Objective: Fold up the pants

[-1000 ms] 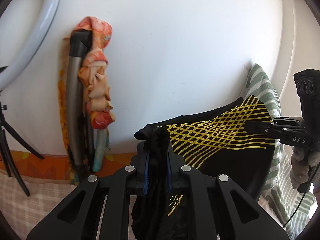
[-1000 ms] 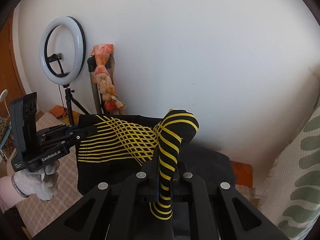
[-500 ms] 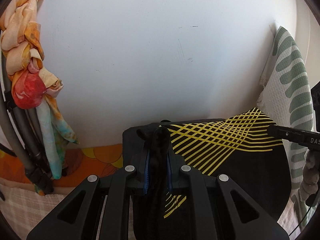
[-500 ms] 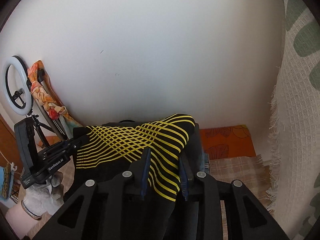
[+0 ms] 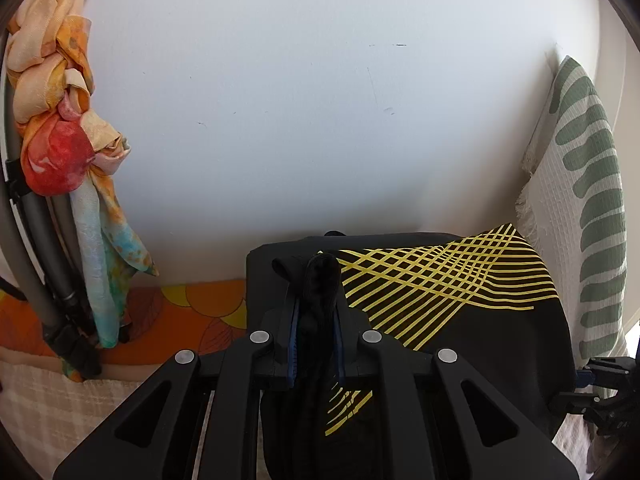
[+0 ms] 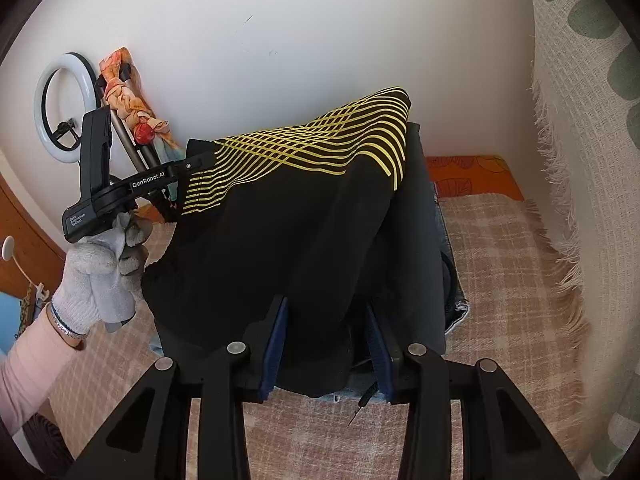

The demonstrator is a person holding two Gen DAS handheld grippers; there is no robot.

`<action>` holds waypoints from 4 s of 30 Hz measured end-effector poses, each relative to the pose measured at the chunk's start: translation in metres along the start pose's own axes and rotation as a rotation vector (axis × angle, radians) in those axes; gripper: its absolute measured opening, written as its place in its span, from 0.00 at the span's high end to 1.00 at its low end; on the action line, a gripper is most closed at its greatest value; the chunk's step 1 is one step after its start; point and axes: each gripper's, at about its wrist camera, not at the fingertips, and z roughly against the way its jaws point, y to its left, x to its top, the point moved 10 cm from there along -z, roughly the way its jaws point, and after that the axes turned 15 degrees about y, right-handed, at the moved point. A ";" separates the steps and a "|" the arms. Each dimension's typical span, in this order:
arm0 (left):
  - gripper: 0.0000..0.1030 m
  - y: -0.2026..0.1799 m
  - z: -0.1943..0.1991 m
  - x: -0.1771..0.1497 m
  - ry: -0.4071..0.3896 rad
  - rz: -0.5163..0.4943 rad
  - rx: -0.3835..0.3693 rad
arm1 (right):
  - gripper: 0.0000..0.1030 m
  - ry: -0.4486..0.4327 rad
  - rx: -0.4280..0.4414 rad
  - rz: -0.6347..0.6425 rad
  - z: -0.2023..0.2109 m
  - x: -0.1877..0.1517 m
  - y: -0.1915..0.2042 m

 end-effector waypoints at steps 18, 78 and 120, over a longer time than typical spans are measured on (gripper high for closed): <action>0.82 -0.003 -0.010 0.003 -0.002 -0.071 0.128 | 0.77 0.087 -0.138 -0.032 0.023 0.011 -0.026; 0.43 -0.030 0.199 -0.114 0.012 -0.233 0.024 | 0.32 -0.243 -0.346 -0.112 0.105 0.001 0.085; 0.20 0.056 0.286 -0.240 -0.052 -0.114 0.130 | 0.00 -0.369 -0.447 -0.169 0.108 -0.149 0.195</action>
